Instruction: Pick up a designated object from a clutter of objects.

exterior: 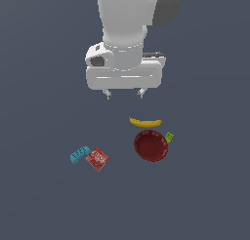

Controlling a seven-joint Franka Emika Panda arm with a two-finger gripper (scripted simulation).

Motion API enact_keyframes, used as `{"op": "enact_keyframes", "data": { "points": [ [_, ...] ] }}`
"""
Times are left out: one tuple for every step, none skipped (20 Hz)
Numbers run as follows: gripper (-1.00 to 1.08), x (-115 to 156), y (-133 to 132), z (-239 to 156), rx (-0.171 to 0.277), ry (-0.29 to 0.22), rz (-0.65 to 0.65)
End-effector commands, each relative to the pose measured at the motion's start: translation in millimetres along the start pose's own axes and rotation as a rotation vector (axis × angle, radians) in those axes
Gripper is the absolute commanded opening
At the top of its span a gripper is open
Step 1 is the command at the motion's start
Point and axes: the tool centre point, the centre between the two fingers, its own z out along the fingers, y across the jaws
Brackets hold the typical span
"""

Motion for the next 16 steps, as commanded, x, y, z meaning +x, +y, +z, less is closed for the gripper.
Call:
{"op": "enact_keyframes", "data": {
  "points": [
    [1.00,0.0,-0.6,1.5,0.000,0.000,-0.007],
    [1.00,0.0,-1.1,3.0,-0.001,0.000,-0.013],
    [1.00,-0.1,-1.7,4.9,-0.002,0.000,-0.021],
    [1.00,-0.2,-2.5,7.2,-0.003,-0.001,-0.030],
    [1.00,-0.3,-3.3,9.9,-0.004,-0.001,-0.041],
    [1.00,-0.5,-4.3,13.0,-0.005,-0.002,-0.054],
    [1.00,-0.7,-5.5,16.5,-0.007,-0.002,-0.068],
    [1.00,-1.0,-6.7,20.3,-0.008,-0.003,-0.084],
    [1.00,-1.3,-8.1,24.4,-0.010,-0.003,-0.101],
    [1.00,-1.7,-9.6,28.9,-0.011,-0.004,-0.120],
    [1.00,-2.3,-11.3,33.8,-0.013,-0.005,-0.140],
    [1.00,-2.9,-13.1,39.0,-0.015,-0.006,-0.162],
    [1.00,-3.6,-15.1,44.6,-0.017,-0.007,-0.186],
    [1.00,-4.5,-17.2,50.6,-0.018,-0.008,-0.212],
    [1.00,-5.5,-19.4,56.9,-0.020,-0.009,-0.239],
    [1.00,-6.7,-21.9,63.6,-0.022,-0.010,-0.269]
  ]
}}
